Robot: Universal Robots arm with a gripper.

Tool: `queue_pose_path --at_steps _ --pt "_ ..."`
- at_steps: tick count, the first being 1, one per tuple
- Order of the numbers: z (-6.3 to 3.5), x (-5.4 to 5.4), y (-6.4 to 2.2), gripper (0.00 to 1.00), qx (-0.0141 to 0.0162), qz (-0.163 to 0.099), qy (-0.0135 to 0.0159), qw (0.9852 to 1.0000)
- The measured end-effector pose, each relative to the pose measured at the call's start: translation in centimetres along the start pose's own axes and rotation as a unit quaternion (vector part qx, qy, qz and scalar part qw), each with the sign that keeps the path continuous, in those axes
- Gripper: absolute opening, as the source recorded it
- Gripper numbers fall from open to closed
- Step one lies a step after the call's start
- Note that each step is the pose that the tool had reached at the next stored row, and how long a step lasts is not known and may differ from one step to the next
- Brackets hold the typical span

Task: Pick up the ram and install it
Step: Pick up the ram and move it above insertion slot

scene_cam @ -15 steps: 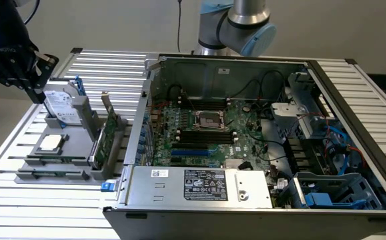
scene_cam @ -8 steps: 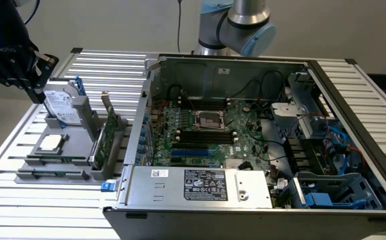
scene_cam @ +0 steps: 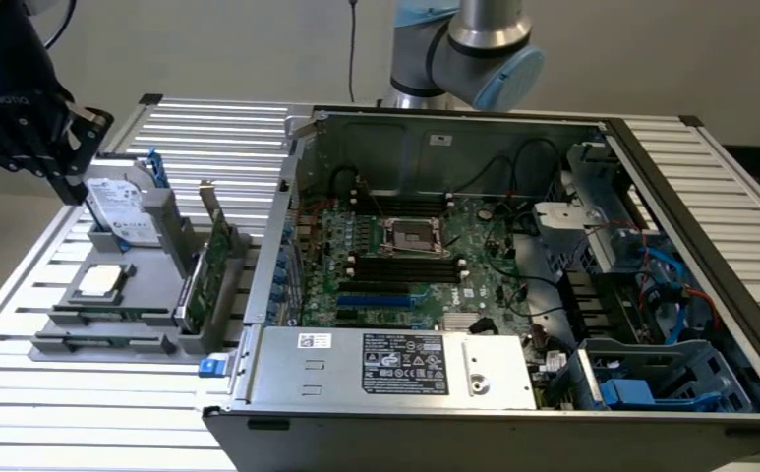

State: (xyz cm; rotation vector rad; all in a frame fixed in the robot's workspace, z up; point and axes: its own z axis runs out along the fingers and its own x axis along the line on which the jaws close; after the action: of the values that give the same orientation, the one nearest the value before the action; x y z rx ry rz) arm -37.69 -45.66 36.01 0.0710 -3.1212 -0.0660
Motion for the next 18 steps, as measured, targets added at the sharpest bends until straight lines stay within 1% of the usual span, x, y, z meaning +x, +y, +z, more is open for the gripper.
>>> queue_pose_path --at_steps 3,5,7,9,11,14,16,18 --pt "0.12 0.01 0.00 0.11 0.0005 -0.027 0.0012 0.9996" --pt "0.18 0.00 -0.01 0.11 0.0008 -0.045 0.0020 0.9990" --pt "0.26 0.00 -0.01 0.11 0.0011 -0.064 0.0027 0.9980" --pt "0.33 0.00 -0.01 0.11 0.0014 -0.082 0.0035 0.9967" --pt "0.40 0.00 -0.02 0.11 0.0018 -0.099 0.0043 0.9950" --pt "0.52 0.00 -0.02 0.11 0.0022 -0.127 0.0054 0.9919" --pt "0.59 0.00 -0.03 0.11 0.0025 -0.145 0.0062 0.9895" --pt "0.66 -0.01 -0.03 0.11 0.0029 -0.163 0.0070 0.9866"
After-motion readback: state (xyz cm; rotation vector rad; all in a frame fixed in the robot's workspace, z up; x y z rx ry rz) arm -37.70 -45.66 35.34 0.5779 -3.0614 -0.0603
